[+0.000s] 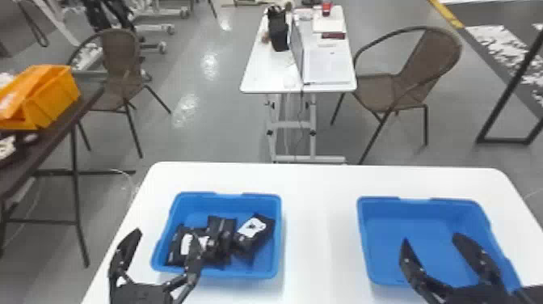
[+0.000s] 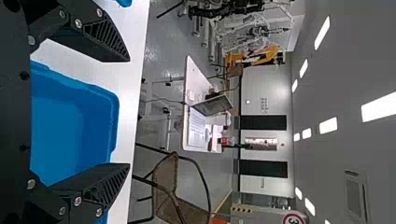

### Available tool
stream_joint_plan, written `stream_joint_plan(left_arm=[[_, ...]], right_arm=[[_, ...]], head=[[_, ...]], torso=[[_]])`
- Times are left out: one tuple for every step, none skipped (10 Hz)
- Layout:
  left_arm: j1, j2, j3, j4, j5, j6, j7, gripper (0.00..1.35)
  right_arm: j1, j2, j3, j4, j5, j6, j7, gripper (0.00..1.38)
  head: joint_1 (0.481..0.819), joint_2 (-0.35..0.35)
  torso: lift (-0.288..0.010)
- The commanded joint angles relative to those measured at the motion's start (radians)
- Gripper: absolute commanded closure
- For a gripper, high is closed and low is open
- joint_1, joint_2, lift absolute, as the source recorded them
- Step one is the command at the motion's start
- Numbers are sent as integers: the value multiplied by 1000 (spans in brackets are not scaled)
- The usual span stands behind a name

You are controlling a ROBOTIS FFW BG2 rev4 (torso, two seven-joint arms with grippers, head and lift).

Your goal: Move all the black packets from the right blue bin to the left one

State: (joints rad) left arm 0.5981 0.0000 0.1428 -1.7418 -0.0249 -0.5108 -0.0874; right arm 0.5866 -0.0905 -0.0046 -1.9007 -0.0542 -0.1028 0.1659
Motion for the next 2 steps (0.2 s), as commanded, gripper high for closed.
stream_joint_plan(left_arm=[[0, -3, 0, -2, 0, 2, 0, 87], [0, -3, 0, -4, 0, 2, 0, 87]], right_arm=[[-1, 2, 0, 0, 2, 0, 0, 243], [-1, 3, 0, 0, 4, -2, 0, 243]], head=[[695, 107], [695, 107]], torso=[[0], [0]])
